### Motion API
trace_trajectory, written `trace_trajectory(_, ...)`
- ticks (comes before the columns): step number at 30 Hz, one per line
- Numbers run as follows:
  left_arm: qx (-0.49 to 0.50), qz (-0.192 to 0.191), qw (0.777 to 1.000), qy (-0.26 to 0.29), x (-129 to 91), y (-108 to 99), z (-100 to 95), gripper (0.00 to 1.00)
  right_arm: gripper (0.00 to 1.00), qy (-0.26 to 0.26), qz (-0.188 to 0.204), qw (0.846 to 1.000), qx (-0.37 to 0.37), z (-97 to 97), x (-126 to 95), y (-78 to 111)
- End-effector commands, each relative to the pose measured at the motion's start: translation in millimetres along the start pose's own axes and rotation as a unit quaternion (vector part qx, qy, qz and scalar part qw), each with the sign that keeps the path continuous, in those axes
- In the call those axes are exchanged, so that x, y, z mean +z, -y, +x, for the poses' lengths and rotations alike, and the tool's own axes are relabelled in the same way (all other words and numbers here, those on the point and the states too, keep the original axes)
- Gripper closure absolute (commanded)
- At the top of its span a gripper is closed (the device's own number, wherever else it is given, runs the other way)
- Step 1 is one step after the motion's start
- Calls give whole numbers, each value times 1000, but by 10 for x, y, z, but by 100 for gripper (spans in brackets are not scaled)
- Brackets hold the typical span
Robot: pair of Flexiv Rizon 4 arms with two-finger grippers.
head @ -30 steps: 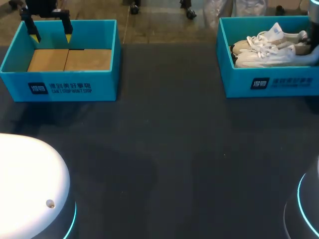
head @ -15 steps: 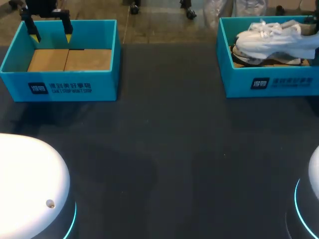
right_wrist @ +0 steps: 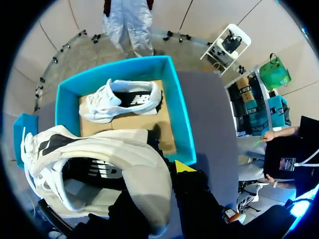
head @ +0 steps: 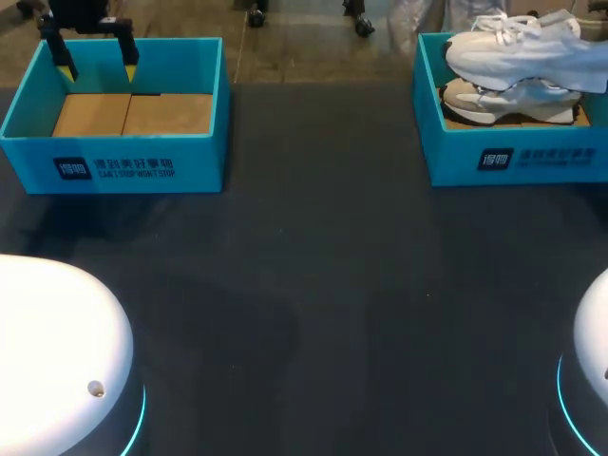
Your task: Take the shoe out of the shoebox, open the shoe tongue, remove and reinsert the insole, then place the shoe into the shoebox
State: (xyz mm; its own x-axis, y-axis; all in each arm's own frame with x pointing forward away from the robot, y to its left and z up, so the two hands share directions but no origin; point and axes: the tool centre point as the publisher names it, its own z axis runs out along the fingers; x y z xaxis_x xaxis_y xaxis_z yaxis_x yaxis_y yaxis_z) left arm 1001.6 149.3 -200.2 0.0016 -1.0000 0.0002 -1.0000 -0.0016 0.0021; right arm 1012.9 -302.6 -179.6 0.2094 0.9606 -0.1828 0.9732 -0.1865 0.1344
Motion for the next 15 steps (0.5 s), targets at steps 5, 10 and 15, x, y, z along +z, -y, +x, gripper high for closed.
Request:
trace_trajectory(5, 0, 0, 1000, 0, 0, -6, -3, 0, 100, 7, -16, 1000, 1, 90, -425, 311)
trace_trajectory(10, 0, 0, 1000, 0, 0, -6, -3, 0, 100, 13, -20, 1000, 5, 184, -553, 469)
trace_trajectory(15, 0, 0, 1000, 0, 0, -6, -3, 0, 100, 13, -21, 1000, 9, 318, -647, 695)
